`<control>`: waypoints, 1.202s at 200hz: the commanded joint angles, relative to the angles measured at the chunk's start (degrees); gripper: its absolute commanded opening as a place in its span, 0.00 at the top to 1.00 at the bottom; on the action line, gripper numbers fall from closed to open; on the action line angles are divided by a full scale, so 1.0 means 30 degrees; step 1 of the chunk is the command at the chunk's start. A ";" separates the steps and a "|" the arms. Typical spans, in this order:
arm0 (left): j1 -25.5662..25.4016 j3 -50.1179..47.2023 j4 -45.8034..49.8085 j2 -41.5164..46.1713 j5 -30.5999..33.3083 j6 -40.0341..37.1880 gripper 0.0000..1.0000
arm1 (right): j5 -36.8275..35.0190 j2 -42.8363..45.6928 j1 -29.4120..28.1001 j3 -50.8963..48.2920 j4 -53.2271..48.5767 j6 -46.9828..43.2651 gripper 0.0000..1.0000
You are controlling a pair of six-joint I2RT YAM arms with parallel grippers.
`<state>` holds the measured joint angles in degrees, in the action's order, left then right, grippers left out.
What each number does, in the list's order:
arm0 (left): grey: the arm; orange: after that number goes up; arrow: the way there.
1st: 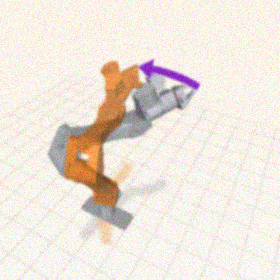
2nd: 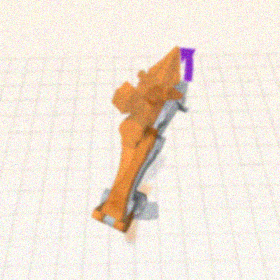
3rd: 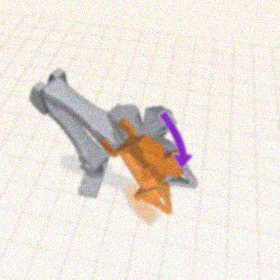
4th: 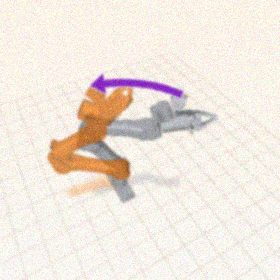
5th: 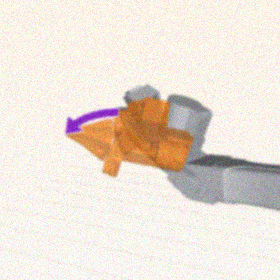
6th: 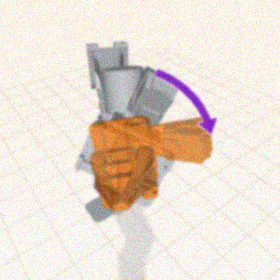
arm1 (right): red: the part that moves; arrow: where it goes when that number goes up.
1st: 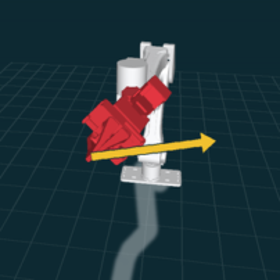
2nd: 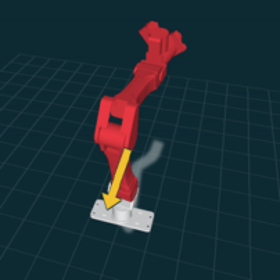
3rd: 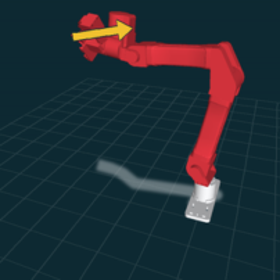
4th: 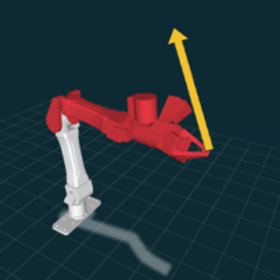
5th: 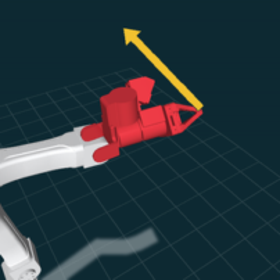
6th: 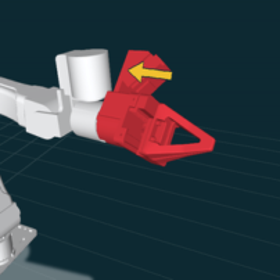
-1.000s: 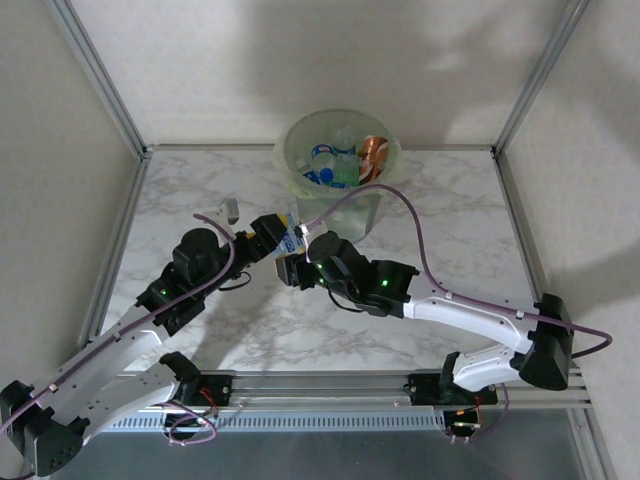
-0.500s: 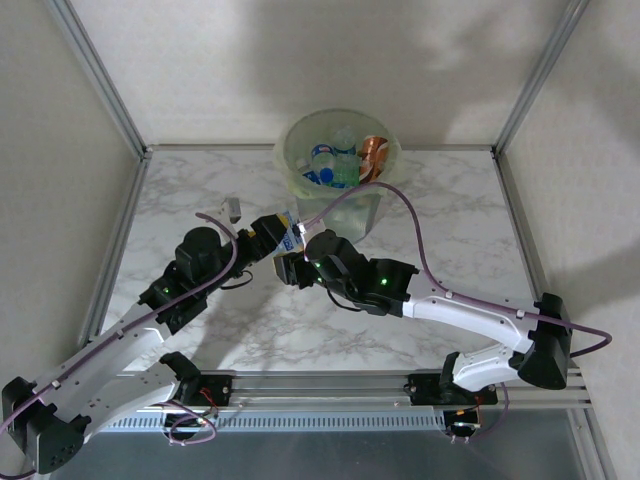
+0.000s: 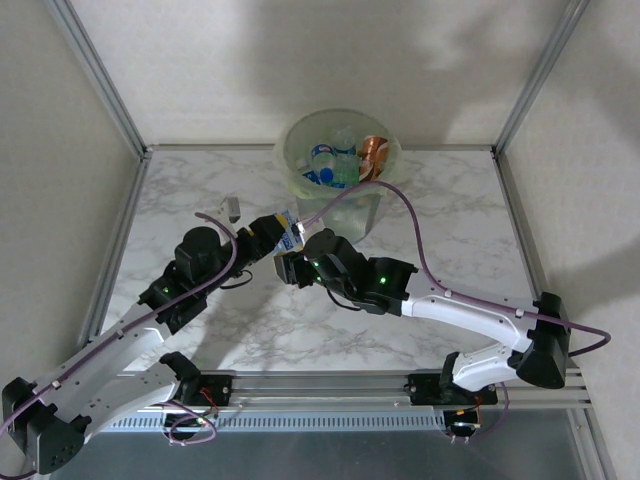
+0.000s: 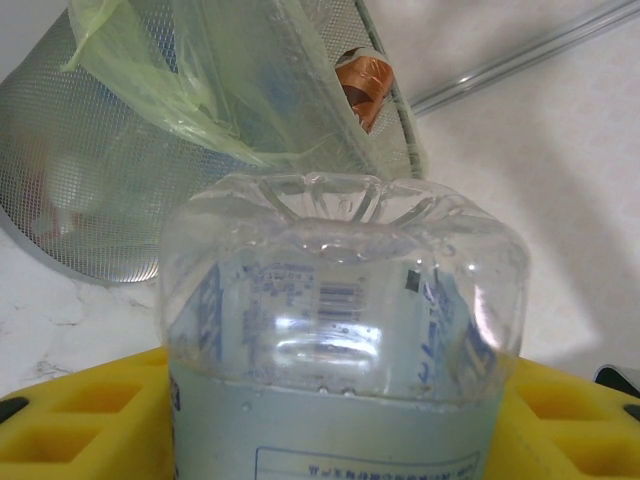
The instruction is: Put the plastic bottles in the bin
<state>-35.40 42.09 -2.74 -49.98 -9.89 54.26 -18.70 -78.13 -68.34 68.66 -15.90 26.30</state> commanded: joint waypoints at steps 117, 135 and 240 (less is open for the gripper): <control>0.1471 1.2286 0.4529 -0.7539 0.1187 -0.3702 0.45 | -0.8423 0.6714 0.1264 0.0442 -0.4771 0.2938 0.06; 0.1647 1.6043 0.5719 -1.0403 0.0887 -0.4032 0.46 | -0.8474 0.7500 0.1502 0.0002 -0.5078 0.3588 0.07; 0.2926 3.0427 1.4796 -2.1601 0.0308 -0.4152 0.50 | -0.8936 0.9367 0.2174 -0.0403 -0.6637 0.4037 0.08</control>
<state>-28.56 131.07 35.64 -113.45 -7.99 40.71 -43.13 -51.20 -62.65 67.35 -34.37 38.39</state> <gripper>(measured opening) 0.517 0.922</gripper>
